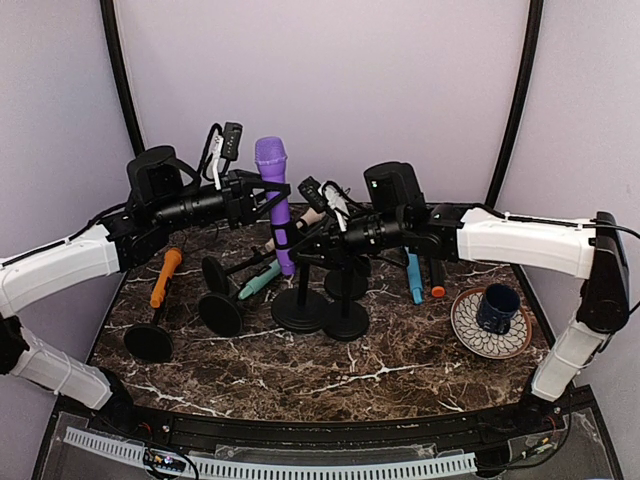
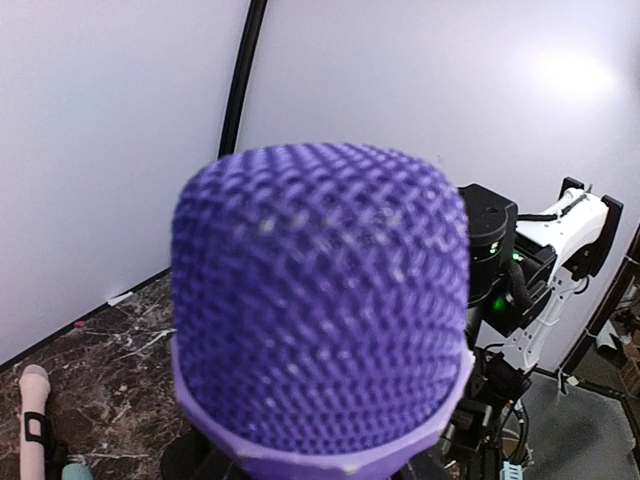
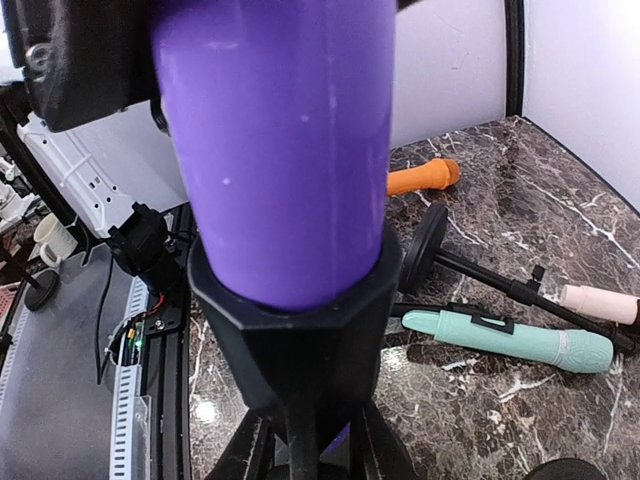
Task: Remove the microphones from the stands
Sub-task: Hold the microphone on the microphone stand, then remove the microphone from the microphone stand.
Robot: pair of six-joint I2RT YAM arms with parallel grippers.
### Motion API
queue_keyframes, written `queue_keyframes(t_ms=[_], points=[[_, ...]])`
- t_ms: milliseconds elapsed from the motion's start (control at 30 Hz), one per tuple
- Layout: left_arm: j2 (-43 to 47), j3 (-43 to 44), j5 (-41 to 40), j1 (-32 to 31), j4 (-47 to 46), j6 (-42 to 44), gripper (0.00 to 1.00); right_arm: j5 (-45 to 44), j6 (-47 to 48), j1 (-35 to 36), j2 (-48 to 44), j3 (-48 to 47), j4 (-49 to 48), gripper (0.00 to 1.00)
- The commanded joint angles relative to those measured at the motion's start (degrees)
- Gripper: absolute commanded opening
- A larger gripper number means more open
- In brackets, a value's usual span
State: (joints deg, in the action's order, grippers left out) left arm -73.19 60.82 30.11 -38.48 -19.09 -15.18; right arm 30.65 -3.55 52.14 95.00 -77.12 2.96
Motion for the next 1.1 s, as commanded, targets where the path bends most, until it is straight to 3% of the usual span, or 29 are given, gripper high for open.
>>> queue_keyframes(t_ms=[0, 133, 200, 333, 600, 1067], points=[[-0.47, 2.7, 0.46, -0.37, 0.18, -0.68, 0.27, -10.23, 0.13, 1.35, -0.91, -1.23, -3.33, 0.0], [-0.14, 2.85, -1.07, -0.24, 0.38, -0.58, 0.05, -14.89, -0.17, 1.8, -0.87, -1.28, -3.19, 0.0], [0.21, 3.19, -2.41, -0.03, 1.12, -0.48, 0.0, -16.82, 0.09, 2.18, -0.66, -1.4, -1.95, 0.0], [1.08, 3.73, -3.23, 1.34, 2.09, -0.68, 0.0, -20.08, 0.81, 3.23, 0.98, -2.95, 1.65, 0.0], [2.05, 2.67, 5.88, 8.31, -2.82, -5.12, 0.0, -21.48, 0.42, 4.46, 4.38, -4.69, 5.39, 0.0], [8.05, -6.36, 15.92, 9.57, -13.46, 2.84, 0.0, -25.7, -10.0, 4.46, 9.88, -10.31, 9.33, 0.0]])
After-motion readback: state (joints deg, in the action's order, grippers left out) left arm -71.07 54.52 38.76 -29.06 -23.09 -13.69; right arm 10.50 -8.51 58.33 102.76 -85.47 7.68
